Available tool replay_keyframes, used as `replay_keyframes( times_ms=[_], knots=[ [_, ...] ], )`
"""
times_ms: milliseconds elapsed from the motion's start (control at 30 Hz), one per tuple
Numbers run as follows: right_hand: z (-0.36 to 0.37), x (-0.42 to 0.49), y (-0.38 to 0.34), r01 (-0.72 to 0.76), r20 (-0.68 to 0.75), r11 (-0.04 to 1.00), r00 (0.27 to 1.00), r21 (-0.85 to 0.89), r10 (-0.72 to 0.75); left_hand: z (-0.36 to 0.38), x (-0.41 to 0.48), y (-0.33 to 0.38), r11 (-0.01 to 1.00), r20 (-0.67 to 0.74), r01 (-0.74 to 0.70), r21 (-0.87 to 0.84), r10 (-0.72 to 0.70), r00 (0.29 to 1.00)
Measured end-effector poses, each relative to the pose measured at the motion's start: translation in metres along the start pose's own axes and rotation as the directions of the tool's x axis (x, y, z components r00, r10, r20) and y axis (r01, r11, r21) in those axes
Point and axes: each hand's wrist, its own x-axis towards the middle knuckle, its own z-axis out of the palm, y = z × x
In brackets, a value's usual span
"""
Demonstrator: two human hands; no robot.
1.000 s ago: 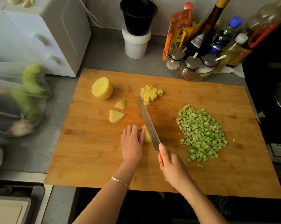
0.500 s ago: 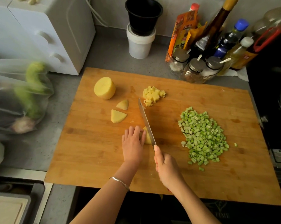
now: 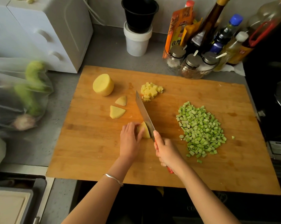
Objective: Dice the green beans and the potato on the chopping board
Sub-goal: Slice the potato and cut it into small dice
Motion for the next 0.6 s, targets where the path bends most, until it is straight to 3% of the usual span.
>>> replay_keyframes(
  times_ms=[367,600],
  knots=[
    [0.001,-0.016,0.019,0.18,-0.046,0.983,0.983,0.029,-0.178,-0.015,-0.009,-0.015,0.988,-0.017,-0.146,-0.042,0.145,0.989],
    [0.003,-0.021,0.016,0.163,-0.023,0.986,0.986,0.037,-0.162,-0.011,-0.015,-0.019,0.982,-0.06,-0.188,-0.026,0.187,0.981]
  ],
)
